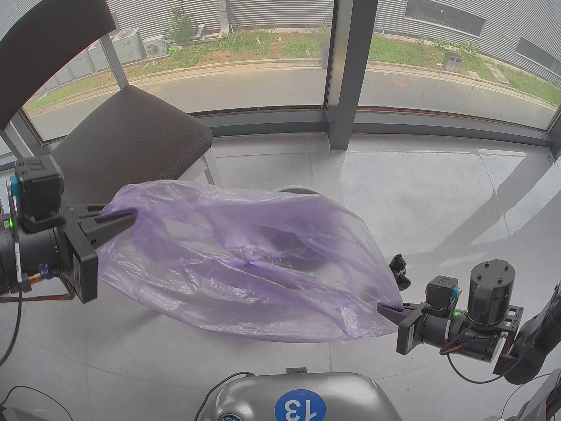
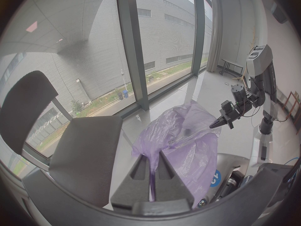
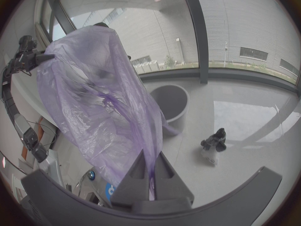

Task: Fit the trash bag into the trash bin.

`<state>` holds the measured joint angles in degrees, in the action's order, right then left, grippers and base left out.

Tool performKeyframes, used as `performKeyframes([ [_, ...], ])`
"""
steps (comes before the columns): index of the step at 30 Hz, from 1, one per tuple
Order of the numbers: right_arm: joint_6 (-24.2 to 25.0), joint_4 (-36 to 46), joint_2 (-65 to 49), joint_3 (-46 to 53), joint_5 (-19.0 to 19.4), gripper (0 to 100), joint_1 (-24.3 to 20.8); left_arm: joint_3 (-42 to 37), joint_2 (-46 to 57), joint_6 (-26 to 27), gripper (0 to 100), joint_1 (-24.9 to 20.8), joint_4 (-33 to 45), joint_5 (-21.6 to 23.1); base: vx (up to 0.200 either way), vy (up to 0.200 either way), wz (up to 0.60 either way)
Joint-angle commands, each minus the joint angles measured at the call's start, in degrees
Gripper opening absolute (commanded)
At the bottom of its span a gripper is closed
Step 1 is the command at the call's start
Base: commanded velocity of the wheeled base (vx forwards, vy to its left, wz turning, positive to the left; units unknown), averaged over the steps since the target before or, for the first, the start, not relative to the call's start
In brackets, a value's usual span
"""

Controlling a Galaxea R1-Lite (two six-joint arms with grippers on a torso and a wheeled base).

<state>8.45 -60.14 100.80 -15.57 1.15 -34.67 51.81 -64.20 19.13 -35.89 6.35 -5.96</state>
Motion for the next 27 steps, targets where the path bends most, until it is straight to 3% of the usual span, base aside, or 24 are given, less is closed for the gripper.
performKeyframes([
  [1,0.2,22.7,-12.2,-15.6,0.3,0,1.1,-4.0,-2.0,-5.7,0,-1.3,-6.3,3.1,0.0,0.0,0.0],
  [4,0.3,30.0,-13.0,-20.5,0.3,0,1.1,-6.8,-3.0,-7.5,0,-1.5,-11.9,3.5,0.0,0.0,0.0],
  [14,-0.3,32.5,-12.4,-24.5,0.0,0,1.8,-12.5,-4.8,-8.7,0,-1.2,-20.8,7.7,0.0,0.0,0.0],
  [27,-4.3,41.3,-12.1,-32.3,0.0,0,1.3,-14.7,-15.1,-13.3,0,-1.6,-33.6,7.7,0.0,0.0,0.0],
])
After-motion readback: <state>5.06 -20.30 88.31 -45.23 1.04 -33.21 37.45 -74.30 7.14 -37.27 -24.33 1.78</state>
